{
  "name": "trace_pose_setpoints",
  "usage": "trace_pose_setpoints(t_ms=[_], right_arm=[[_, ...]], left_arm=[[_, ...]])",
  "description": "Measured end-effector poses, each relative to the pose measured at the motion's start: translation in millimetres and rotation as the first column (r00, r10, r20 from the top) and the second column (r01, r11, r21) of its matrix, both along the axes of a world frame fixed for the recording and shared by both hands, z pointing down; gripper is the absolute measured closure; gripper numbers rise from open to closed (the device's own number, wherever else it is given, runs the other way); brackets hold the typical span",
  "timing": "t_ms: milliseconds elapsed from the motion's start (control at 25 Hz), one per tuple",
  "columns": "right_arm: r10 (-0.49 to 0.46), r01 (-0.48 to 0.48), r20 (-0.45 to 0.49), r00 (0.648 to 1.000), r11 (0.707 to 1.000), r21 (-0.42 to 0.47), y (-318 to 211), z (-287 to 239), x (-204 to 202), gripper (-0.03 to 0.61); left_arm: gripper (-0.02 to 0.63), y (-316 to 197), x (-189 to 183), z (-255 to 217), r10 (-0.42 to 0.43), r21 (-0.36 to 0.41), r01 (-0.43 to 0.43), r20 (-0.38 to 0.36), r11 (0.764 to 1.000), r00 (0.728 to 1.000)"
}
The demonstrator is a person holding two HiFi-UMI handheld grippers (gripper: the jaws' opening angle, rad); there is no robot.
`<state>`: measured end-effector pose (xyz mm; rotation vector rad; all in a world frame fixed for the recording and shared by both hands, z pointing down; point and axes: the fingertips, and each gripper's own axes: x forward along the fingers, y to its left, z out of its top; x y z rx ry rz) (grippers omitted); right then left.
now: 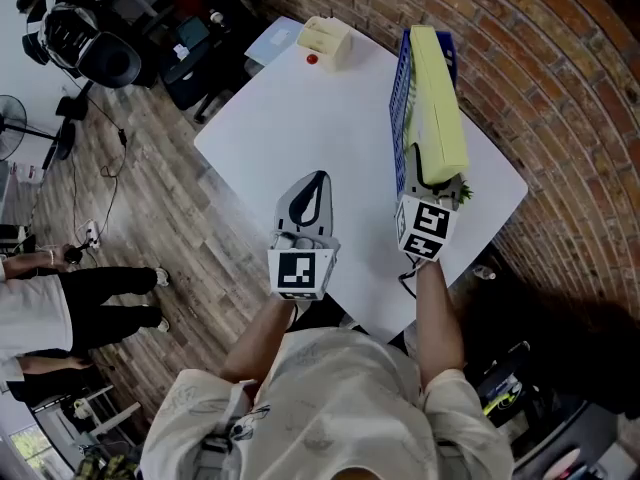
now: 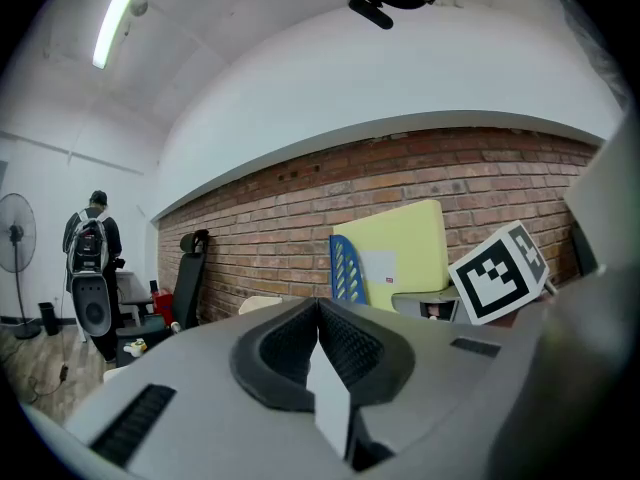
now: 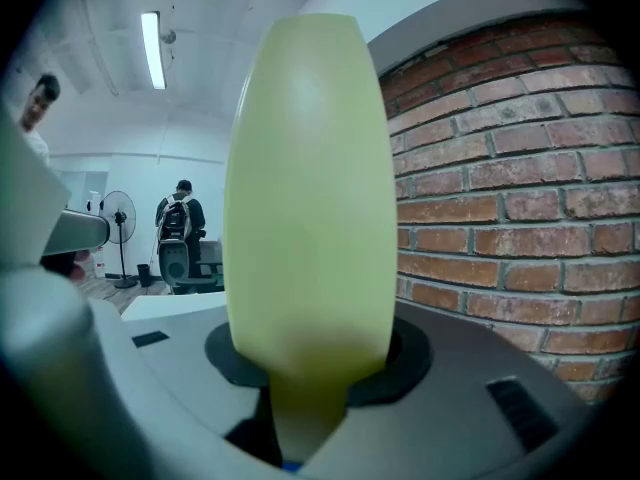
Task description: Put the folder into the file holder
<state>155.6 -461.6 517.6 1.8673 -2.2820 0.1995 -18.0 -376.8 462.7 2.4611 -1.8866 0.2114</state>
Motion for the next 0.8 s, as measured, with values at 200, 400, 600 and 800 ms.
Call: trace_pose_setpoints(t_ms=[200,400,600,800], right_arm=[[-0.009,0.009,-0.023,1.0,1.0,-0.01,2,3,-2,0.393],[-0.016,0.015,-0.05,0.999,1.0,-0.025,1,5,-2,0.371],[-0.024,0.023,-0.07,0.997,1.0,-0.011,3,3,-3,0.322],[-0.055,0.057,-0.078,0.995,0.998,0.02,8,-7,-7,0.275]], left_arm=[[0.598,1,2,1,0.003,-0.004,-0.003,-0.013,1.0,1.0],[0.598,2,3,4,0.0,-0.014,0.0,-0.02,1.0,1.0],[0.598,5,5,4,0.004,-0.012,-0.005,-0.021,1.0,1.0],[0.598,6,6,1,0.005,-0.008,-0.006,-0.031,1.0,1.0]])
